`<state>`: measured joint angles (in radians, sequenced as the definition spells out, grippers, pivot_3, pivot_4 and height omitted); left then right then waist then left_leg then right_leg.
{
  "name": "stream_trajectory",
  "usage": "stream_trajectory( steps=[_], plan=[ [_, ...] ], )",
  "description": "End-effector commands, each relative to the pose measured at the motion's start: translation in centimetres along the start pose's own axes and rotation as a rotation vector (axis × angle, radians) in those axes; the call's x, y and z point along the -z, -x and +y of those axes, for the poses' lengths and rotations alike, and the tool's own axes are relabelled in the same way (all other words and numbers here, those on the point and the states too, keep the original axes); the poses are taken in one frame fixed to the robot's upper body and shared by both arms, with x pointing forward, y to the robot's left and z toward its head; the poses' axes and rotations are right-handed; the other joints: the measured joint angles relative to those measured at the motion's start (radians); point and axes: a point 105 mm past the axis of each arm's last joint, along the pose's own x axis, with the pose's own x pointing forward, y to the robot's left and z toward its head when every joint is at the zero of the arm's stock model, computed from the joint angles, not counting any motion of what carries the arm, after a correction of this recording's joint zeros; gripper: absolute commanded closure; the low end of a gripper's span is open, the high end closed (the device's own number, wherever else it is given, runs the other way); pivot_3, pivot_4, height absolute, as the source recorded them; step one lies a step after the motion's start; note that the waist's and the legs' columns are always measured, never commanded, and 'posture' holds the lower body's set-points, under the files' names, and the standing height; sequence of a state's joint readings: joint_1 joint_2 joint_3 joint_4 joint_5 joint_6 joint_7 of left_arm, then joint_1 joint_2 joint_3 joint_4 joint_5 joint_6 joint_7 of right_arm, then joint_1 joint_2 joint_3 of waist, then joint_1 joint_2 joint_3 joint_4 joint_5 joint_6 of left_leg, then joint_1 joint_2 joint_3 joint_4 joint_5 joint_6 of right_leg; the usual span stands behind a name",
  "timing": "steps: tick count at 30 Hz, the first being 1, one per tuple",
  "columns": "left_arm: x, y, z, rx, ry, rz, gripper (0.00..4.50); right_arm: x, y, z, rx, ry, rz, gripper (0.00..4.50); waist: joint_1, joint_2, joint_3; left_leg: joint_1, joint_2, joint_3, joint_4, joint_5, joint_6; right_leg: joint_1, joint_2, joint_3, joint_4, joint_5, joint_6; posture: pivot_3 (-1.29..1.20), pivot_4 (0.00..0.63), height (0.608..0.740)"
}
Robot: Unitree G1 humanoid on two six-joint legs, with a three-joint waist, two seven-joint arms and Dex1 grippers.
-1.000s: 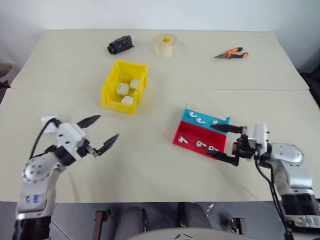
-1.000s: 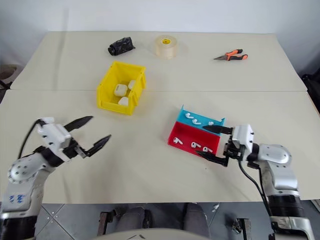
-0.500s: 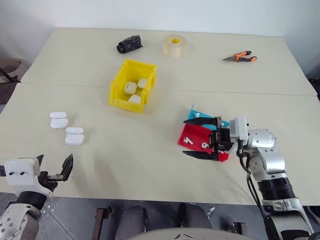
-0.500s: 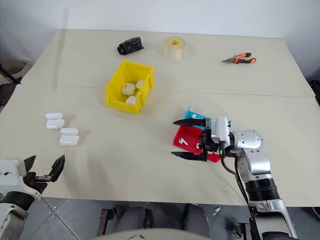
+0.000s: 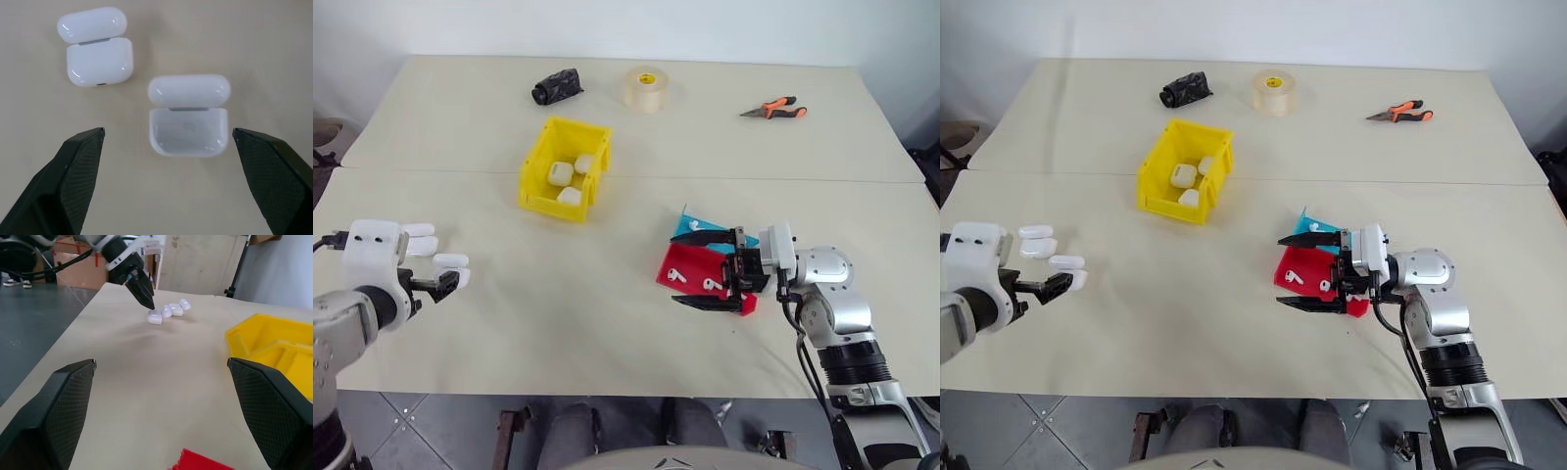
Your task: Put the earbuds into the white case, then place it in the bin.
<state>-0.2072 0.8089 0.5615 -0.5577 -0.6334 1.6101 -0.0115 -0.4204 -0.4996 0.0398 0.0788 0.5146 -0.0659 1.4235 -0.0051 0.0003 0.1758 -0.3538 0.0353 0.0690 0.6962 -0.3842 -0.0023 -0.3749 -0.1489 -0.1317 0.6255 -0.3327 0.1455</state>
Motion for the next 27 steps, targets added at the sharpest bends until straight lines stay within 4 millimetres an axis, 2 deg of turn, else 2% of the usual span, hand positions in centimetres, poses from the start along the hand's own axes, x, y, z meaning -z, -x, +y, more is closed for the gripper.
stream_trajectory(
  steps=[1, 14, 27],
  plan=[
    [-1.0, -0.8, 0.5, 0.0, 0.032, 0.015, 0.05, -1.0, -0.5, 0.2, -0.005, 0.044, -0.033, 0.0, 0.001, 0.0, 0.0, 0.0, 0.0, 0.0, 0.0, 0.0, 0.0, 0.0, 0.0, 0.0, 0.0, 0.0, 0.0, 0.0, 0.15, 0.74],
    [0.2, -2.3, -1.2, 0.055, 0.088, 0.063, 0.05, -0.9, -0.4, 0.9, 0.03, 0.043, -0.032, 0.0, 0.001, 0.0, 0.0, -0.001, 0.0, -0.001, 0.001, 0.0, 0.0, 0.0, 0.0, 0.001, 0.001, 0.0, 0.0, 0.0, 0.15, 0.74],
    [1.3, -2.8, -2.2, 0.011, 0.189, 0.044, 0.05, -0.2, -0.6, 1.3, 0.044, 0.016, -0.04, 0.0, 0.004, 0.0, 0.0, 0.0, -0.002, -0.003, 0.002, 0.0, 0.0, 0.001, -0.001, 0.002, 0.002, 0.0, 0.0, 0.0, 0.15, 0.74]
  ],
)
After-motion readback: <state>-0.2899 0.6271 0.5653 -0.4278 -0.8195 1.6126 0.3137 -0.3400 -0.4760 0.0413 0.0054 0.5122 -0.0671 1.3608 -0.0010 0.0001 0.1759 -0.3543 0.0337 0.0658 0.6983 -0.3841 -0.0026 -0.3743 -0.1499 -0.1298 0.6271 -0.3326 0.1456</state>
